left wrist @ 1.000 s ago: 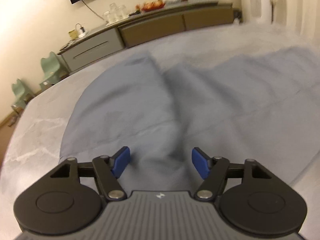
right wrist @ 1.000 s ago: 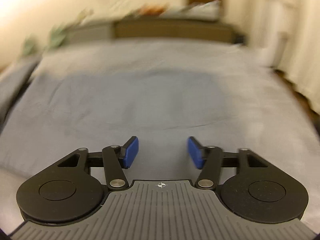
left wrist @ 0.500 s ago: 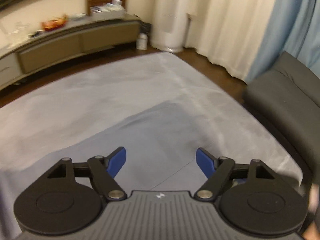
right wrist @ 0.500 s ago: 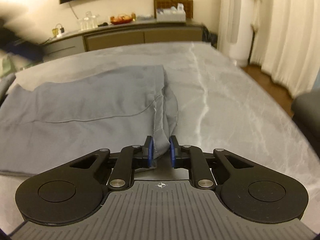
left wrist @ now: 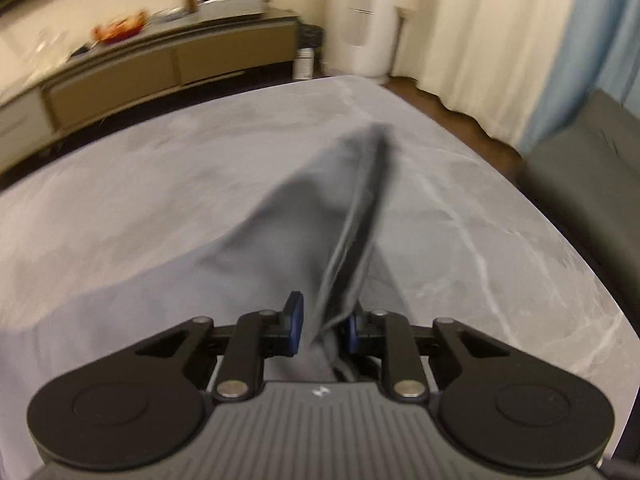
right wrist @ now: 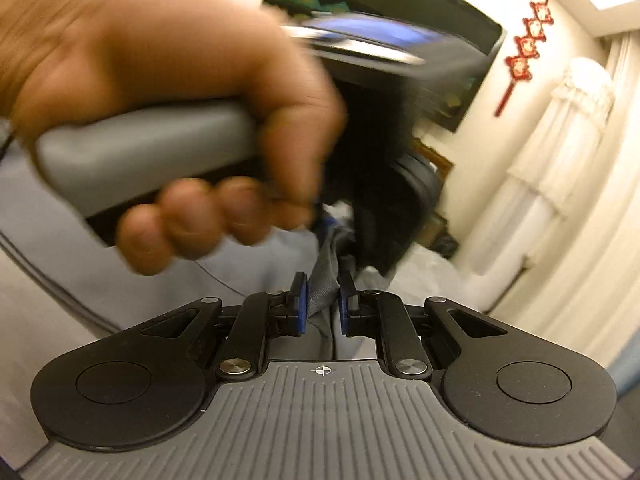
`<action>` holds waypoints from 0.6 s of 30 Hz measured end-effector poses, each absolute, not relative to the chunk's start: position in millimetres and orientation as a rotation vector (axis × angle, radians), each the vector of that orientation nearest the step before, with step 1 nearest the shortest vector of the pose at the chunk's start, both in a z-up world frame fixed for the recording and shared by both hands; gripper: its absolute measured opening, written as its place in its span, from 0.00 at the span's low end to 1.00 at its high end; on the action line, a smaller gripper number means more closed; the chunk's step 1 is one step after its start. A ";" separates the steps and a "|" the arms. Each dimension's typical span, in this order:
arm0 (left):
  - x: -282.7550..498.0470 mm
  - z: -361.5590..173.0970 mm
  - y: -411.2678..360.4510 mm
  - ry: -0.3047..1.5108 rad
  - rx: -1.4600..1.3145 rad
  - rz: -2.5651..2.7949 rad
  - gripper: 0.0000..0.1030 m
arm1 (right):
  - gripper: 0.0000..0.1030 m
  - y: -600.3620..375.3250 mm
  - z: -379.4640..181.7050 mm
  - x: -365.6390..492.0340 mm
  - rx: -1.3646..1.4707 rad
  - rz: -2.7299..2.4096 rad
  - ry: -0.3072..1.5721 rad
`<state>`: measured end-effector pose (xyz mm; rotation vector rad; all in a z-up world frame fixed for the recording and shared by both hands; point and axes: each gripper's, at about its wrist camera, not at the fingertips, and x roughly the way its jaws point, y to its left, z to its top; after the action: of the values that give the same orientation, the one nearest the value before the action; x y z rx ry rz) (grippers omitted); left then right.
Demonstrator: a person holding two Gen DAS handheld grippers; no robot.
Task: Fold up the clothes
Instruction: 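Grasp the garment edge with the left gripper and lift it while the right gripper pinches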
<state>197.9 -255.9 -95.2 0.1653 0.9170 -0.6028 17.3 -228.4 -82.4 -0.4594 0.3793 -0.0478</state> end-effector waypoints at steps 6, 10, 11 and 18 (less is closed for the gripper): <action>199.5 -86.7 -231.0 0.923 0.073 -0.550 0.16 | 0.18 -225.3 -80.4 27.5 -0.389 -0.036 0.414; 197.6 -91.0 -228.6 0.935 0.064 -0.534 0.16 | 0.64 -226.8 -75.8 23.8 -0.362 -0.063 0.384; 200.4 -91.9 -227.4 0.940 0.053 -0.528 0.17 | 0.62 -227.7 -71.3 20.9 -0.346 -0.053 0.362; 210.6 -99.5 -215.0 0.981 -0.028 -0.503 0.17 | 0.61 -263.2 -51.8 10.7 -0.173 -0.068 0.276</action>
<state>210.6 -215.0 -99.5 -0.0279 0.9806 -0.5035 10.7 -263.2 -51.8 -0.1726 0.2762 -0.0678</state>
